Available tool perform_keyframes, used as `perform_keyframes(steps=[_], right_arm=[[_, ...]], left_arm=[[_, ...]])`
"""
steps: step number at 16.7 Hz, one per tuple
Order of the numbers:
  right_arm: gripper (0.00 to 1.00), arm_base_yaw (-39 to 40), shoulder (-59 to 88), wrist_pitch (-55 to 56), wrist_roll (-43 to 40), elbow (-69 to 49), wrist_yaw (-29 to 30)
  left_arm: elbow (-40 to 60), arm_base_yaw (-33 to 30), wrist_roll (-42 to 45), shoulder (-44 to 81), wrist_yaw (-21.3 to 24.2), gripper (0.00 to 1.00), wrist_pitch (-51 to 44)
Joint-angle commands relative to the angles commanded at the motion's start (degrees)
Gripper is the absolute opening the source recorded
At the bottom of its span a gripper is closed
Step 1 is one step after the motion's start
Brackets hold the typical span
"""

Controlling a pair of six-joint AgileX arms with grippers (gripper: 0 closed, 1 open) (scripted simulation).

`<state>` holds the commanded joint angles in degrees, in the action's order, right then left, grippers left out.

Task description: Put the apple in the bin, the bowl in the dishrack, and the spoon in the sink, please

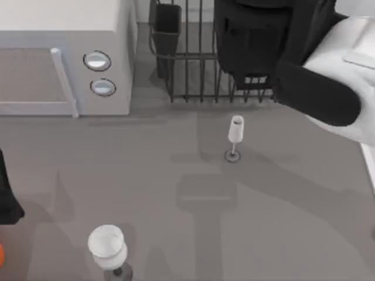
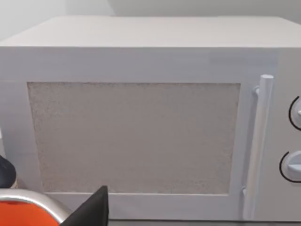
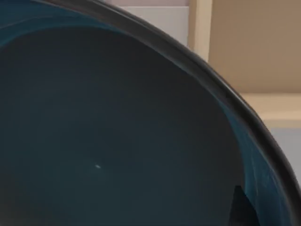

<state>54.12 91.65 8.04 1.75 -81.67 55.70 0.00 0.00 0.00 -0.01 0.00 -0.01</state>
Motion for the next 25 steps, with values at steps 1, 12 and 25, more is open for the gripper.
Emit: perform_keyframes(steps=[1, 12, 25], right_arm=[[0.00, -1.7, 3.0, 3.4, -0.1, 0.4, -1.7], [0.00, -17.9, 25.5, 32.1, -0.7, 5.3, -17.6], [0.75, -17.9, 25.5, 32.1, -0.7, 5.3, -17.6]], left_arm=[[0.0, 0.0, 0.0, 0.0, 0.0, 1.00, 0.0], [0.0, 0.0, 0.0, 0.0, 0.0, 1.00, 0.0], [0.0, 0.0, 0.0, 0.0, 0.0, 1.00, 0.0]])
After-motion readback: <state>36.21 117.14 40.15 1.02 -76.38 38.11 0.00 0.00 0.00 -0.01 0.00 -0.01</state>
